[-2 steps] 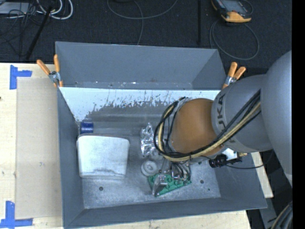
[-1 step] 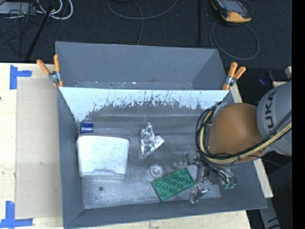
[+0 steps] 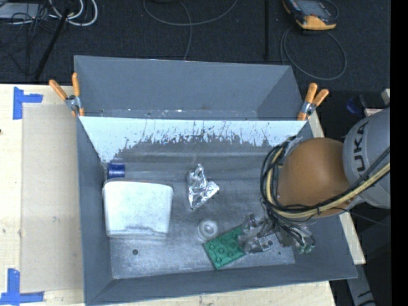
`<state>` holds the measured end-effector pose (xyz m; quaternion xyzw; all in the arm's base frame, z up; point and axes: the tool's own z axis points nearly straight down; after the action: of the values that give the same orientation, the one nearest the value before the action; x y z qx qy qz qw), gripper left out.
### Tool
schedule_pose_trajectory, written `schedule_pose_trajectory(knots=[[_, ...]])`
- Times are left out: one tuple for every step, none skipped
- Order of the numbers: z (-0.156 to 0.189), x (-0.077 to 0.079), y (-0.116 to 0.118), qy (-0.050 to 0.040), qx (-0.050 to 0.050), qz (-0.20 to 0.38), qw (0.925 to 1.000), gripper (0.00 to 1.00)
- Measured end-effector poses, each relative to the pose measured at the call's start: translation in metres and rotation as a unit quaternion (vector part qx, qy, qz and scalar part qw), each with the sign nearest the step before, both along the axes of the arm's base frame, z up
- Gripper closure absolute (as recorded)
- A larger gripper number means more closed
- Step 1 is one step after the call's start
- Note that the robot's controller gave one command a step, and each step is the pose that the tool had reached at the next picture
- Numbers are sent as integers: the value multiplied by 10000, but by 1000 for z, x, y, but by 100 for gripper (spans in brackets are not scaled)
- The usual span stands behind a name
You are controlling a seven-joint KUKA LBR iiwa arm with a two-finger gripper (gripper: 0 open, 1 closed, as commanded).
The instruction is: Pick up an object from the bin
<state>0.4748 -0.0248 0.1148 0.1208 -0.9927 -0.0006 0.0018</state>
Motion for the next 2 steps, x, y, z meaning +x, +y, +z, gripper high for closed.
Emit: schedule_pose_trajectory(knots=[[-34,16,67,30,-54,3660,9306,100],[52,2,58,-44,-6,3731,9278,100]])
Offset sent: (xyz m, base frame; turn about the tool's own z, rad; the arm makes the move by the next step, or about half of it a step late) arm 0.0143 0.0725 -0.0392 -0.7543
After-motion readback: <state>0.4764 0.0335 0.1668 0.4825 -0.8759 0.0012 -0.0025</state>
